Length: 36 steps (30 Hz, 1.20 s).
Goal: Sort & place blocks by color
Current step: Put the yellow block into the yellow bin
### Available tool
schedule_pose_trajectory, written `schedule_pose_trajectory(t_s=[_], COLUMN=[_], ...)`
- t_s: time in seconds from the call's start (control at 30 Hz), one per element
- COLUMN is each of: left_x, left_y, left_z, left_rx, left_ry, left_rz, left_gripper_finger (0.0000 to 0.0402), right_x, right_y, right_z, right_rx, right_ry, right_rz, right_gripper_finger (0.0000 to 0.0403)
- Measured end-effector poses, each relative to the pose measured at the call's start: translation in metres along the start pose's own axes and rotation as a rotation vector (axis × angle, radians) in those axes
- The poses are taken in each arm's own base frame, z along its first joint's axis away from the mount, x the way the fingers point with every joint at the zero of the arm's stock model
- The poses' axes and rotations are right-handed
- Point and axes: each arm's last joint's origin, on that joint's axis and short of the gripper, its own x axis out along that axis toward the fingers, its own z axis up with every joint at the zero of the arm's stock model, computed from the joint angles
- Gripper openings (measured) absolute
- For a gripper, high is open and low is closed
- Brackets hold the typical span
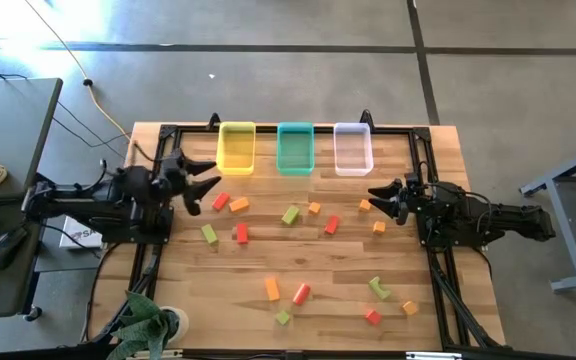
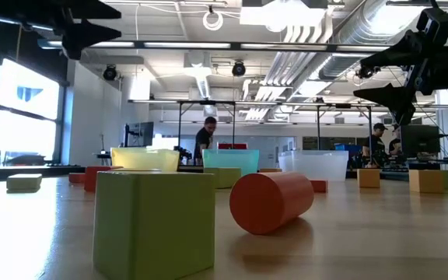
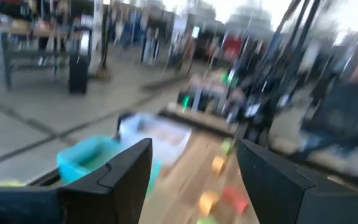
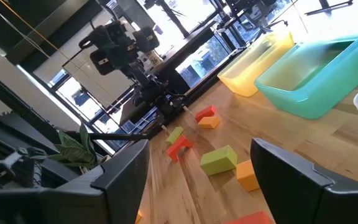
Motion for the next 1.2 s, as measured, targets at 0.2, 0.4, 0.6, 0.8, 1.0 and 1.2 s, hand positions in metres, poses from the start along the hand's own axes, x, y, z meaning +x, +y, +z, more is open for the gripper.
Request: schedule_pose_trajectory(t_s=[0.2,0.4,0.6,0.8,1.0,1.2], left_x=[0.031,0.060,0.084,0.098,0.109,0.117], left_y=[-0.008,-0.013,-0.018,-0.018,-0.017,-0.015], left_z=[0.007,0.004,-0.017,-0.044,-0.066,-0.084], left_rx=[0.106,0.170,0.199,0.205,0.241,0.266], left_ry=[0.281,0.506,0.685,0.842,0.950,1.023], left_rz=[0.090,0.126,0.094,0.099,0.120,0.156], left_gripper_finger=[0.0225,0.0225,0.0225,0.0225,0.0225,0.0225], right_x=[0.000,0.000,0.000,0.000,0.000,0.000], right_y=[0.000,0.000,0.000,0.000,0.000,0.000], right_z=[0.000,0.000,0.000,0.000,0.000,0.000], right_rx=[0.000,0.000,0.000,0.000,0.000,0.000], right_ry=[0.000,-0.001,0.000,0.000,0.000,0.000], right_rz=[0.000,0.000,0.000,0.000,0.000,0.000], right_gripper_finger=[0.0268,0.0268,0.0268,0.0268,0.0268,0.0268])
